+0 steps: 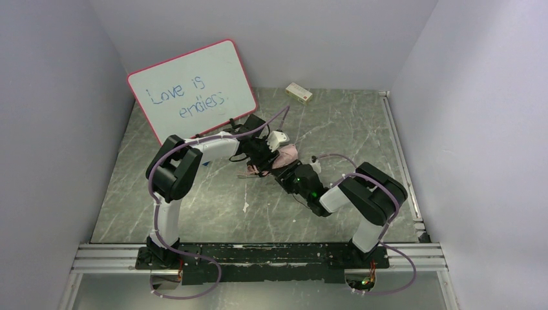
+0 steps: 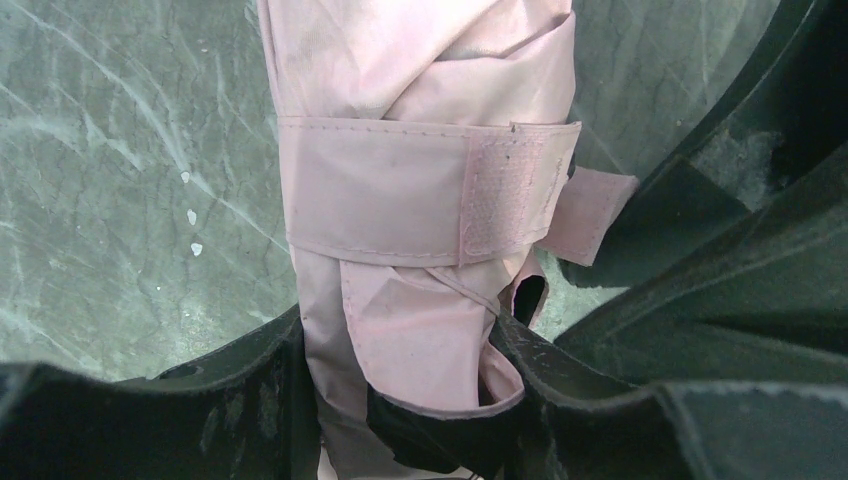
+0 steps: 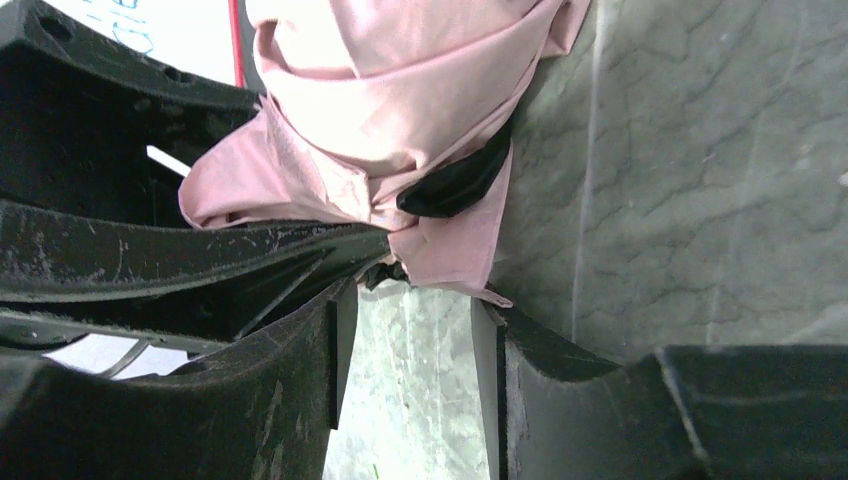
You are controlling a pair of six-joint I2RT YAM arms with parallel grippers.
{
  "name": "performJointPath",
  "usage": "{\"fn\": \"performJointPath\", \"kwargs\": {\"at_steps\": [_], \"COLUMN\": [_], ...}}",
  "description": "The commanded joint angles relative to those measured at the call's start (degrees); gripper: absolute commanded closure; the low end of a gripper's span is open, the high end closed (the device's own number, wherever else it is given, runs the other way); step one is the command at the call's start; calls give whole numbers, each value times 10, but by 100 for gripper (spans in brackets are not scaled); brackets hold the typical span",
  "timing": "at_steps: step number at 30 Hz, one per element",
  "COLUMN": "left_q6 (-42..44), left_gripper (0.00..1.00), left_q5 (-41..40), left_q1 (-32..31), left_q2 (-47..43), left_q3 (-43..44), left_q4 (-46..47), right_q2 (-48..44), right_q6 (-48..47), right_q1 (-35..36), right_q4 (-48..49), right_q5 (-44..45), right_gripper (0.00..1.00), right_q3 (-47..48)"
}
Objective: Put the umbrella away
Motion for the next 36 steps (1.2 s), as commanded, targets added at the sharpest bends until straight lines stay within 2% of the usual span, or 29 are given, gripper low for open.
{"fn": "performJointPath", "kwargs": {"at_steps": [1, 11, 16, 19, 31, 34, 36], "left_q6": [12, 12, 12, 12, 12, 12, 12], "left_gripper": [95, 95, 95, 95, 95, 95, 95], "left_q5": [-70, -69, -68, -69, -70, -71, -75], "left_q1": [-7, -7, -6, -7, -6, -7, -8], "left_q2": [58, 61, 63, 62, 61, 61, 62], "left_q3": [-25, -21, -20, -21, -21, -22, -20], "left_q4": [-35, -38, -40, -40, -40, -39, -39], "right_q2": [26, -5, -1, 6, -8, -8, -8], "right_q6": [-11, -18, -23, -27, -45, -51, -56], "right_q1": [-8, -9, -12, -13, -12, -12, -12], "right_q4": [-118, -121, -80, -66, -84, -73, -65], "right_q5": [60, 98, 93, 83, 97, 97, 96], "right_gripper": [49, 49, 49, 53, 76, 87, 100], "right_q3": [-14, -32, -48, -47, -47, -52, -58]}}
